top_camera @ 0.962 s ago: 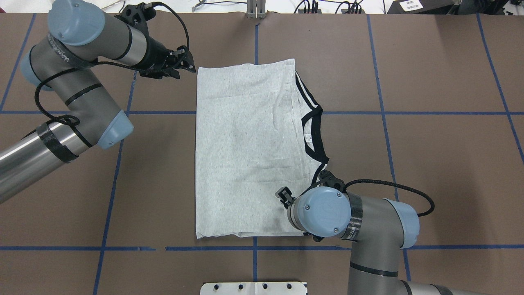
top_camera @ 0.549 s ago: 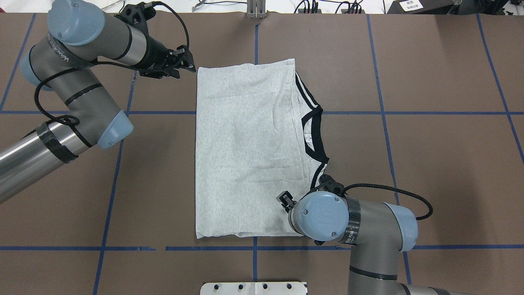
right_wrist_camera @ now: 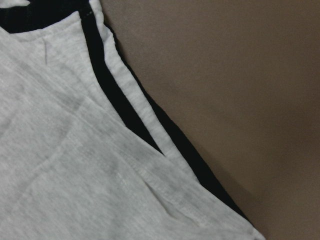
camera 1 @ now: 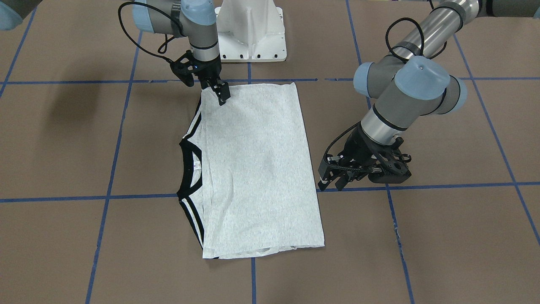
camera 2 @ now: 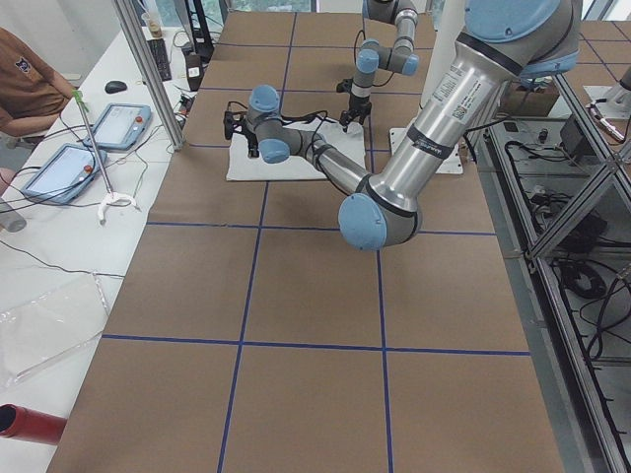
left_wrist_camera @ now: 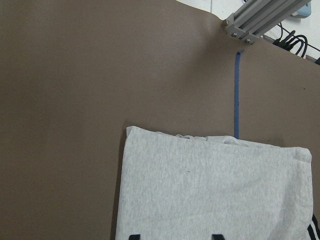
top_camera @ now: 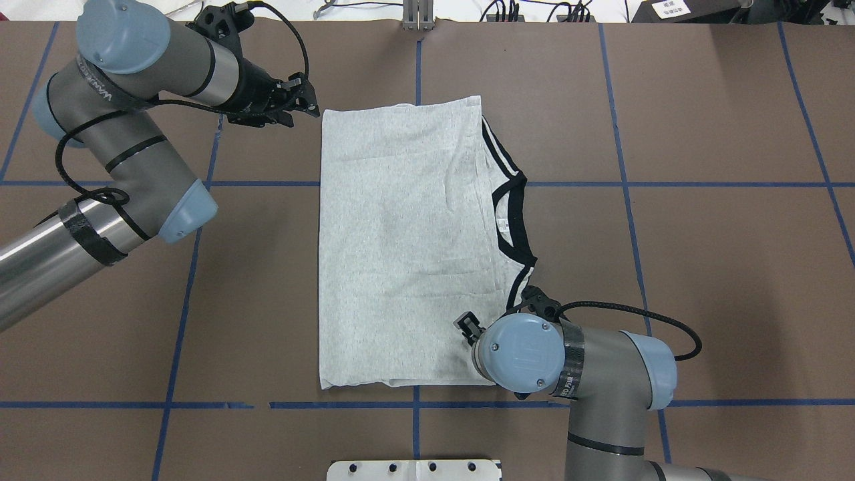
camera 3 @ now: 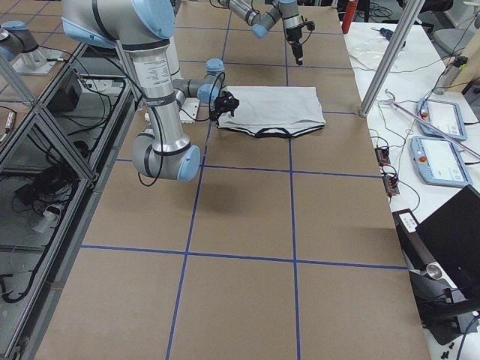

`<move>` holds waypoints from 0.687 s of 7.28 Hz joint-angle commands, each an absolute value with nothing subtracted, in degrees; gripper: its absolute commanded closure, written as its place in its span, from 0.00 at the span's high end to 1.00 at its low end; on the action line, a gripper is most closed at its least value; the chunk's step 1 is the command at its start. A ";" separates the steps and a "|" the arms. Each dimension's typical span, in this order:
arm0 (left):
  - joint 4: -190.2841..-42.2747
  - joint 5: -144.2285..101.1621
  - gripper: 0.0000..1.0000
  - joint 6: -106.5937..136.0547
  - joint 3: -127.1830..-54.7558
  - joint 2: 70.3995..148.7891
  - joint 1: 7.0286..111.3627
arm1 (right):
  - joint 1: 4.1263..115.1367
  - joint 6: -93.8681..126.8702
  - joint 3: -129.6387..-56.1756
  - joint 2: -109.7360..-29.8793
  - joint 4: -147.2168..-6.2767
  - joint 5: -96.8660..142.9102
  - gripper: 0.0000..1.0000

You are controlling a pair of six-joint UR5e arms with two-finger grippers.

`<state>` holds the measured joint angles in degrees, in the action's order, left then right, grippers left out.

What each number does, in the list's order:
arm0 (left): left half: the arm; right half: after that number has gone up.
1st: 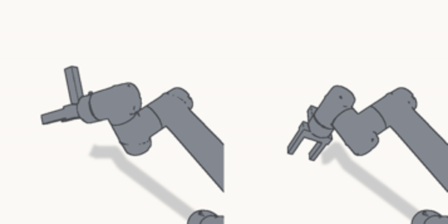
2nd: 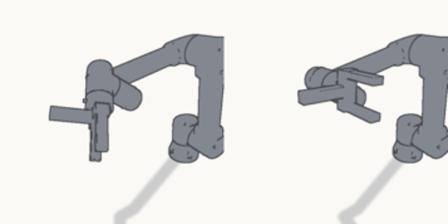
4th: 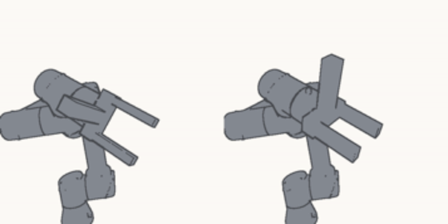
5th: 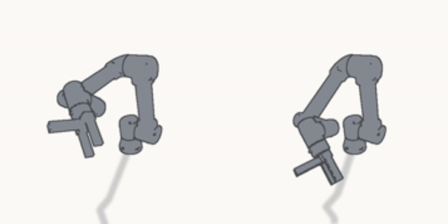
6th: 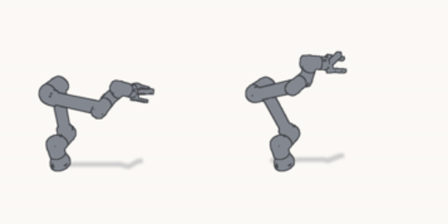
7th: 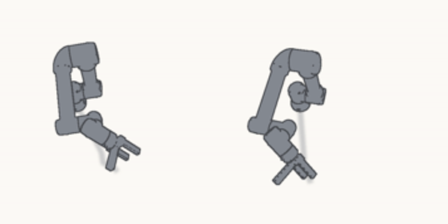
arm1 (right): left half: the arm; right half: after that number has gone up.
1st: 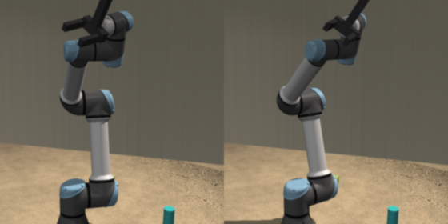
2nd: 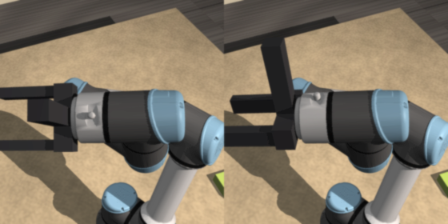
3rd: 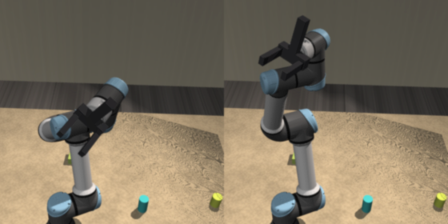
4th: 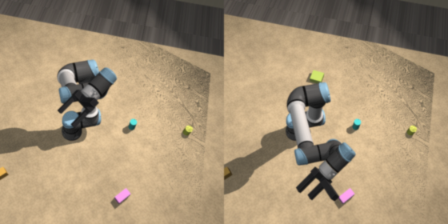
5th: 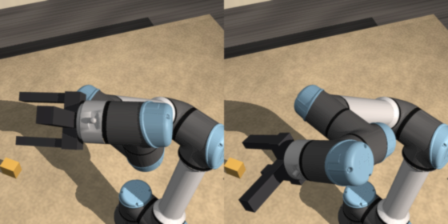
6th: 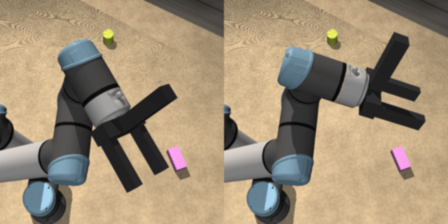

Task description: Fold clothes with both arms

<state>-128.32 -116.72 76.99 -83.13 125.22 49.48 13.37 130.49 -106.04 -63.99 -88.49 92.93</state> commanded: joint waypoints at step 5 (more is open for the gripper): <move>-128.14 -116.72 0.56 77.08 -83.50 124.72 49.48 | 13.54 130.69 -106.52 -63.90 -88.86 93.25 0.00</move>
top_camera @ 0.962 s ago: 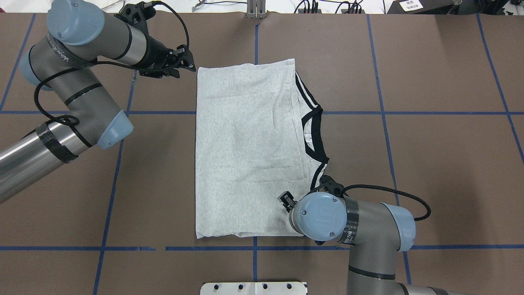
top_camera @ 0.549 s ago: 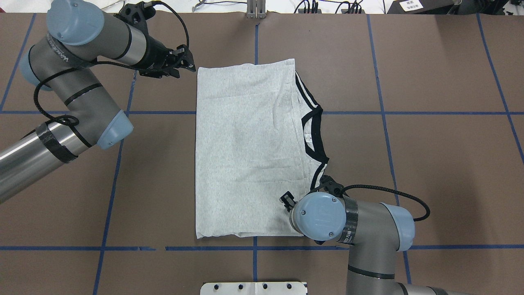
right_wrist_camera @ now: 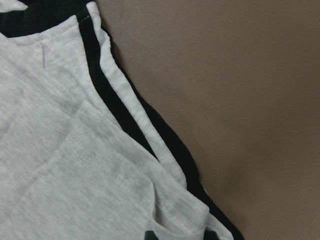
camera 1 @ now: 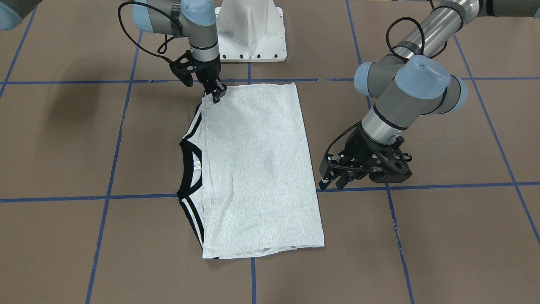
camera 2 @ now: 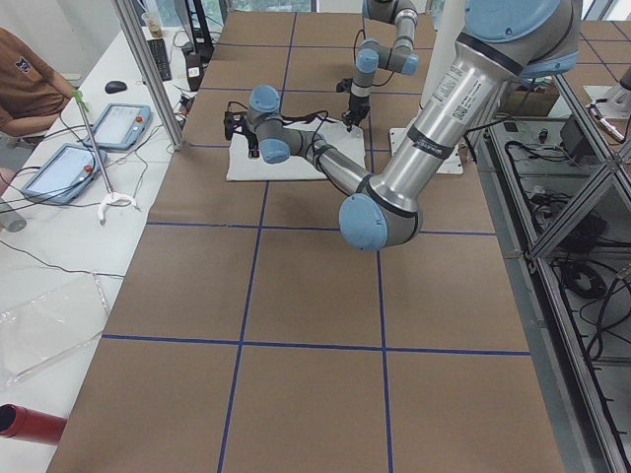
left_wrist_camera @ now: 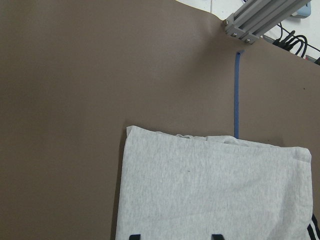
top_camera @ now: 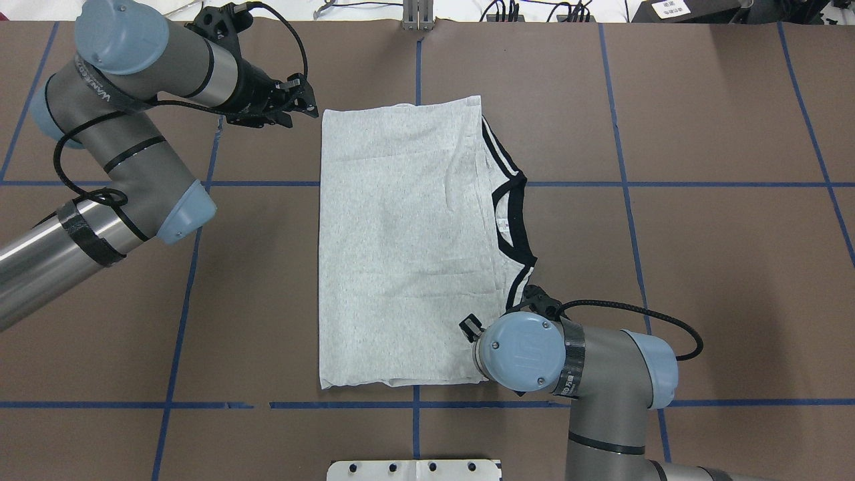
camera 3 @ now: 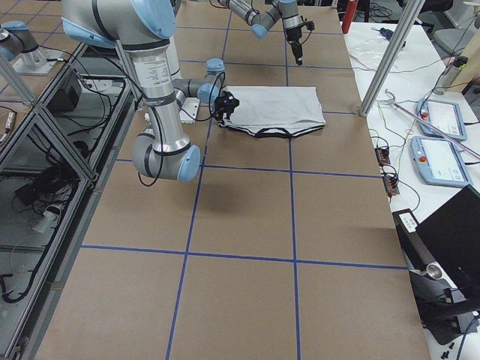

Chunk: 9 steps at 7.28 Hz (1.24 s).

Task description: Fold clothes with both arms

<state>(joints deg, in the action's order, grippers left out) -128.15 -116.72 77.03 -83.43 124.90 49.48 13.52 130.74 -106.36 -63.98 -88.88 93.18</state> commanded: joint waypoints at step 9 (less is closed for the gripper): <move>-128.23 -104.38 0.56 103.50 -107.30 106.72 30.11 | 12.57 137.11 -113.73 -66.96 -88.86 93.60 0.00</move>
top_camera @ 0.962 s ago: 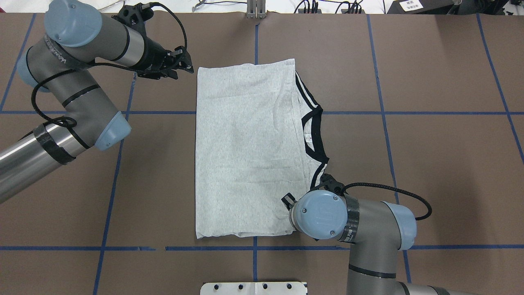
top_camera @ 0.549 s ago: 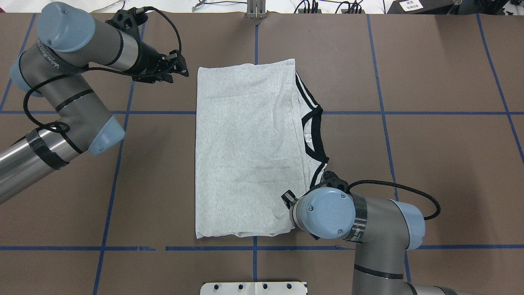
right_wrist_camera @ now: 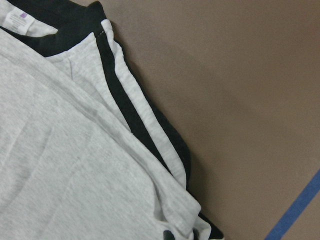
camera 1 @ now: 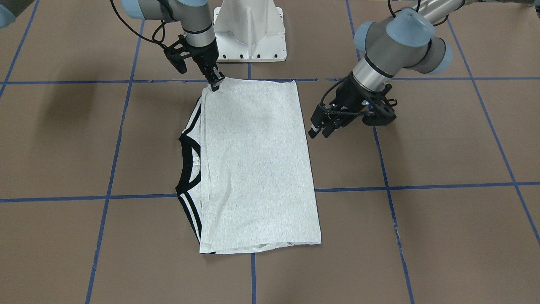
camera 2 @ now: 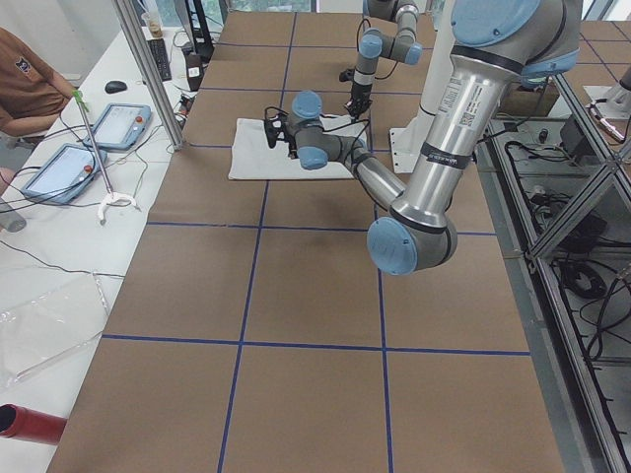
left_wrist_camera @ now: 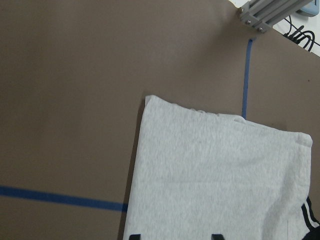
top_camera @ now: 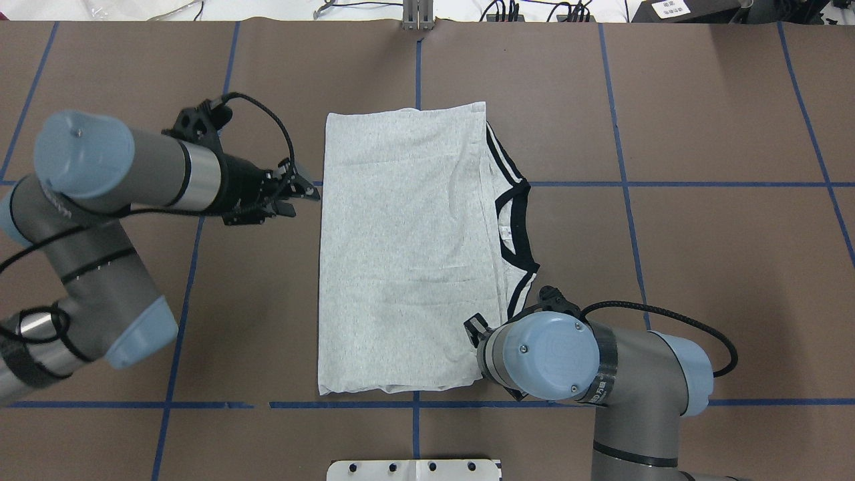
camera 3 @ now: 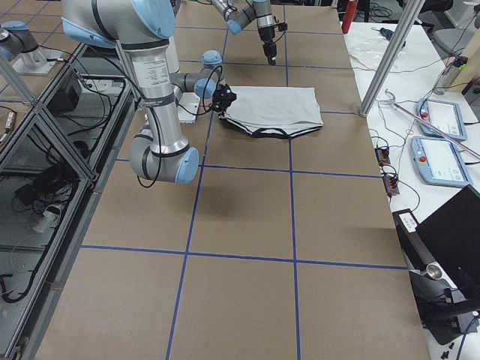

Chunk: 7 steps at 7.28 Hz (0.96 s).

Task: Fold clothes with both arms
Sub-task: 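Move both grippers down to the shirt edge nearest the robot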

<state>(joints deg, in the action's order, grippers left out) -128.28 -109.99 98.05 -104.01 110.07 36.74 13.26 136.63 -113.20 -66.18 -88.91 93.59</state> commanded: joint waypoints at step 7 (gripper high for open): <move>-123.14 -93.60 0.59 116.36 -108.81 103.54 11.17 | 11.25 137.11 -113.82 -67.24 -88.86 93.34 0.00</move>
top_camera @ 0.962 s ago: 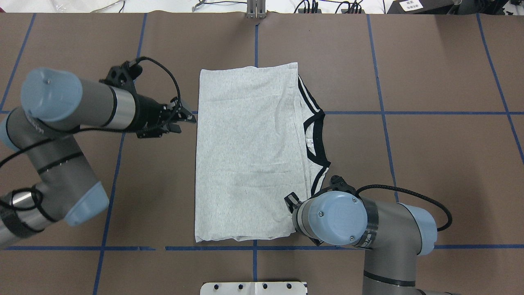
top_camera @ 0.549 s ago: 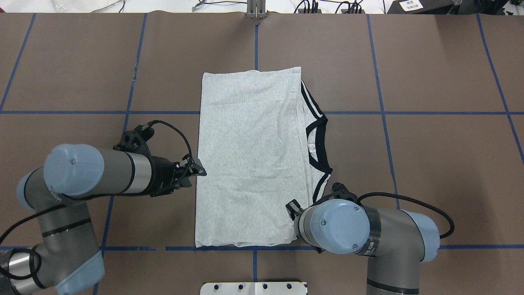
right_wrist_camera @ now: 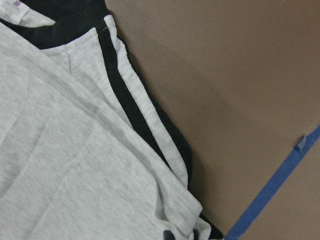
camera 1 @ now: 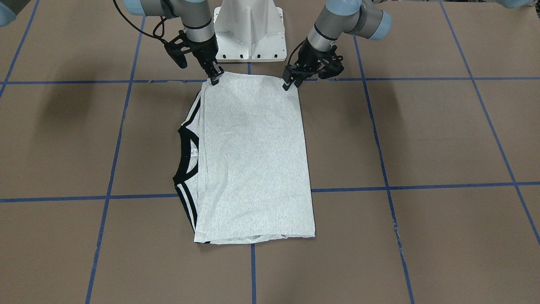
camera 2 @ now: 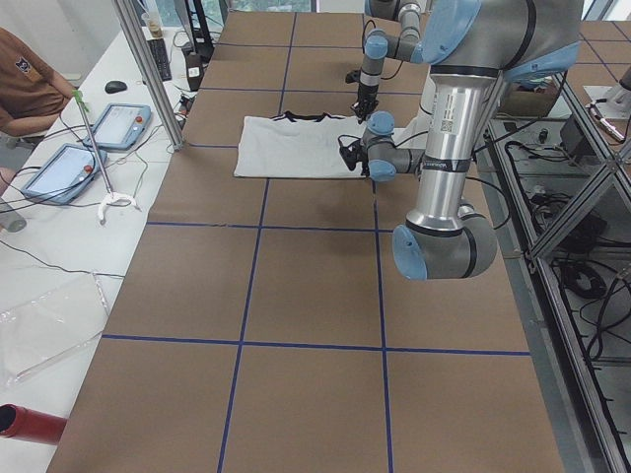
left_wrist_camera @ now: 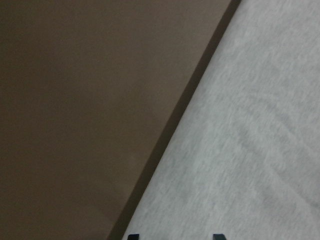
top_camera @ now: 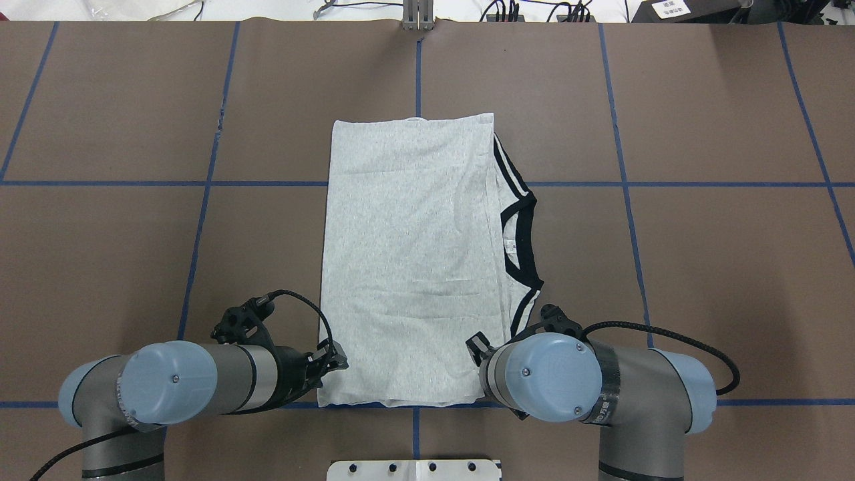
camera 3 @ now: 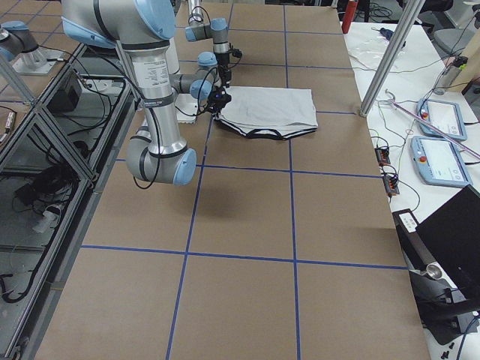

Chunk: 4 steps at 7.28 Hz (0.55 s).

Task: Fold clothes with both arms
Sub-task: 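Move both grippers down to the shirt edge nearest the robot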

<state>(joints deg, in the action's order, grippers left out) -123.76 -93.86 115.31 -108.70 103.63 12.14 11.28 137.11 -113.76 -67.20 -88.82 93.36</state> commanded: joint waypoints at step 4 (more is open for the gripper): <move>-113.82 -93.61 0.62 116.45 -112.68 103.62 9.24 | 11.25 137.11 -113.99 -67.24 -88.86 93.34 0.00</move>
<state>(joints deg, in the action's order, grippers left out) -115.78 -93.70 116.37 -111.95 103.67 10.23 11.21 137.14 -113.90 -67.18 -88.79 93.34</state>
